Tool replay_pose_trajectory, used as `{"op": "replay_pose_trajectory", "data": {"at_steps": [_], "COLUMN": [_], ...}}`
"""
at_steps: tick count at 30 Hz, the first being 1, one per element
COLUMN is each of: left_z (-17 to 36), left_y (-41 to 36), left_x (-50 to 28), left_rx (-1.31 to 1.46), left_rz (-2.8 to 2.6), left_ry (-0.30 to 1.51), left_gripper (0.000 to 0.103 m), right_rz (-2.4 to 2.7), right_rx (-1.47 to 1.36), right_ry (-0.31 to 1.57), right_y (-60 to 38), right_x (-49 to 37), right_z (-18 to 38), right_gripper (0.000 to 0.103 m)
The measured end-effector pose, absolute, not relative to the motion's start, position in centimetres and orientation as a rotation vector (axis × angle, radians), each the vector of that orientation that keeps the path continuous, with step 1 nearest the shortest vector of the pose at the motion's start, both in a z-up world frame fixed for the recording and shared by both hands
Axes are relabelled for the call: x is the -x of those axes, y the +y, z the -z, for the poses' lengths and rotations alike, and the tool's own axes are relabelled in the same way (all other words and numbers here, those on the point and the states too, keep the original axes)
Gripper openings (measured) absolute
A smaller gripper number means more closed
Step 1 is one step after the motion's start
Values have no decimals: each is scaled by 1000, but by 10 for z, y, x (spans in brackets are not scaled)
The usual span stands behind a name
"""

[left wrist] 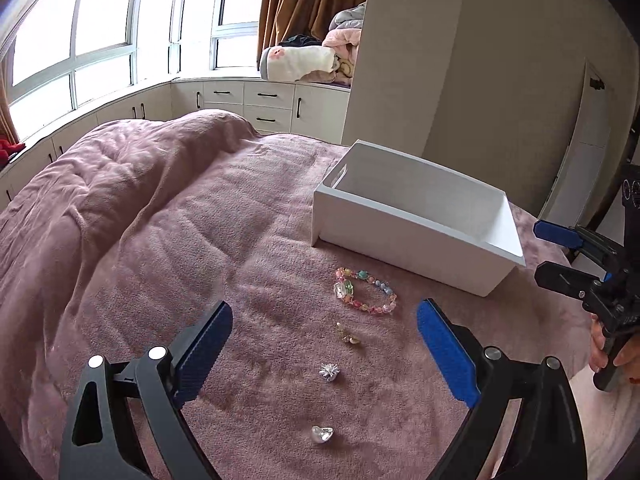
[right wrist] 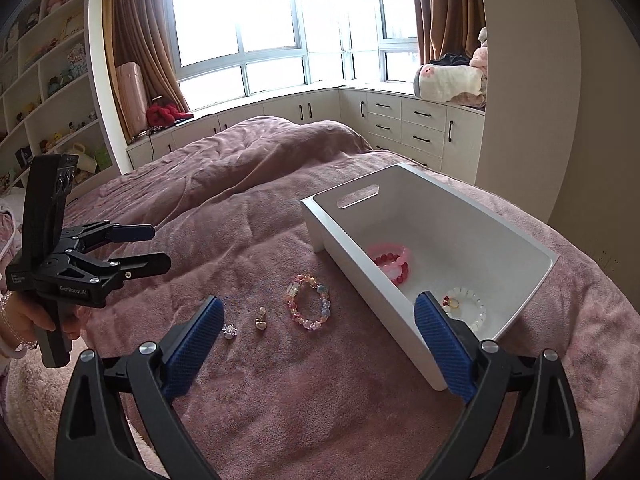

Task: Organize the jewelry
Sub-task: 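Withdraw both grippers toward the multicolored bracelet and charms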

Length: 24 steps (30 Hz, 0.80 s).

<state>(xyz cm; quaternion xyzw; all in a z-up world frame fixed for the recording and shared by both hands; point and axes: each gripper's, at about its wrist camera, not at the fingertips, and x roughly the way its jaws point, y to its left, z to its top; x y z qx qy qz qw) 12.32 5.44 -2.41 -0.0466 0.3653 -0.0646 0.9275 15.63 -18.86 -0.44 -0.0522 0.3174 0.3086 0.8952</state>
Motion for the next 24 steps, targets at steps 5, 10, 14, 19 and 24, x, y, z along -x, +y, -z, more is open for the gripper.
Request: {"op": "replay_pose_trajectory", "data": {"at_steps": [5,10,14,19,24], "left_z": [30,37,43,58,76], "left_y": [57,55,49,43,31], "left_x": [-108,-91,-86,-97,-106], "left_rx": [61,-8,-47,-90,-312], "left_rz": [116,124,150,154,156], "left_ry": [761,730,738,792,739], "left_gripper": [94,94,94,94,94], "right_rz": [-622,-620,-624,-619,-625], "right_rx": [205,264,276,305,304], "right_ry": [657,669,687,709,760], "right_y": [-167,-151,-143,-133,-124], "right_x": [-145,-136,-135,-139,-148], "right_z": [16,29,38,52,68], "right_gripper": [94,90,87,81,77]}}
